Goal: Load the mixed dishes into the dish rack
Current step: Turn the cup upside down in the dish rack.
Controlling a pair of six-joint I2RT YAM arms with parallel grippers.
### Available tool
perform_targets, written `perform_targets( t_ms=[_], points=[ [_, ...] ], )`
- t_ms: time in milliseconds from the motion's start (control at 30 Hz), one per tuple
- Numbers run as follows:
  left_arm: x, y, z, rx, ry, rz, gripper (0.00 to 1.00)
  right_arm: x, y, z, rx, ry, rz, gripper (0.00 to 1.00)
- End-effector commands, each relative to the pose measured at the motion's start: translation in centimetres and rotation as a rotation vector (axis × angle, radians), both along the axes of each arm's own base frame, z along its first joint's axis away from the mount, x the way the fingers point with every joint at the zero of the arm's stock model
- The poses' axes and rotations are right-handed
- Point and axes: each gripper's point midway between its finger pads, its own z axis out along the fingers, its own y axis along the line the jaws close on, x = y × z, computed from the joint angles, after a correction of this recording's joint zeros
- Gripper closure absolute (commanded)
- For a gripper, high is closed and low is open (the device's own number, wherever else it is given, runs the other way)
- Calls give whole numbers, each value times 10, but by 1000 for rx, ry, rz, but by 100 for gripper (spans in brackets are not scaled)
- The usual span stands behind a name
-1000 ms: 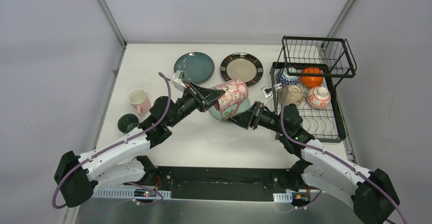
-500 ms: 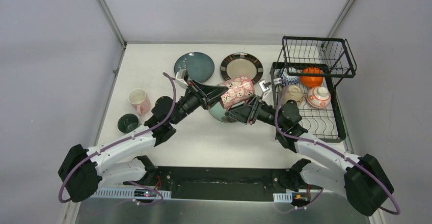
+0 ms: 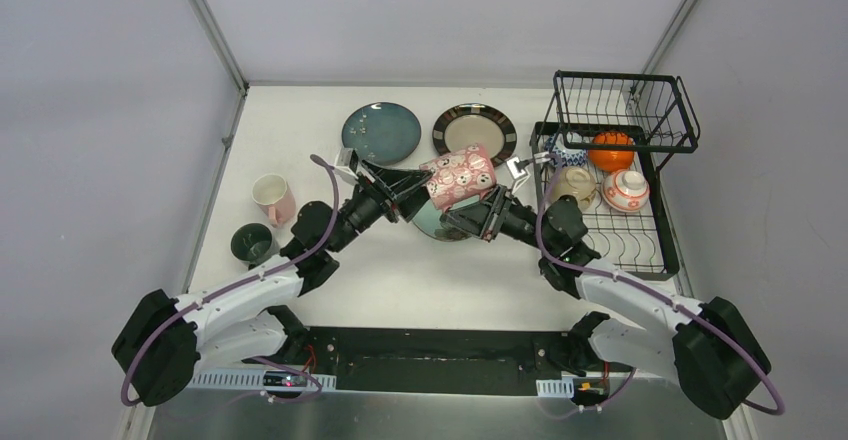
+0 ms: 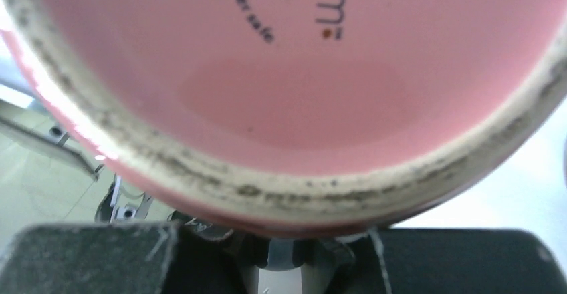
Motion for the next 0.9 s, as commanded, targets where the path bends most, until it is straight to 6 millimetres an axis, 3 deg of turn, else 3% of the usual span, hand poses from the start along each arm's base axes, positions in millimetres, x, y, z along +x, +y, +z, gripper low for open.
perform_targets(
  t_ms=[0,133,200,233,300,467,700,867],
  points=[
    [-3,10,-24,86,13,20,24,30,-19,57,43,-112,-237,100],
    [0,17,-54,263,49,60,15,19,-28,53,-34,-36,-235,100],
    [1,19,-62,357,26,83,13,60,-57,48,-133,-79,-519,100],
    [3,21,-68,407,33,91,11,68,-68,49,-167,-64,-592,100],
    [6,23,-78,524,33,96,2,76,-86,40,-232,-21,-694,100],
    [12,19,-99,832,-41,32,1,87,-136,9,-422,89,-936,100],
    [12,11,-106,1080,-168,-118,1,85,-204,-13,-657,228,-1280,100],
    [13,16,-114,1147,-211,-133,1,68,-246,-27,-781,360,-1517,100]
  ],
)
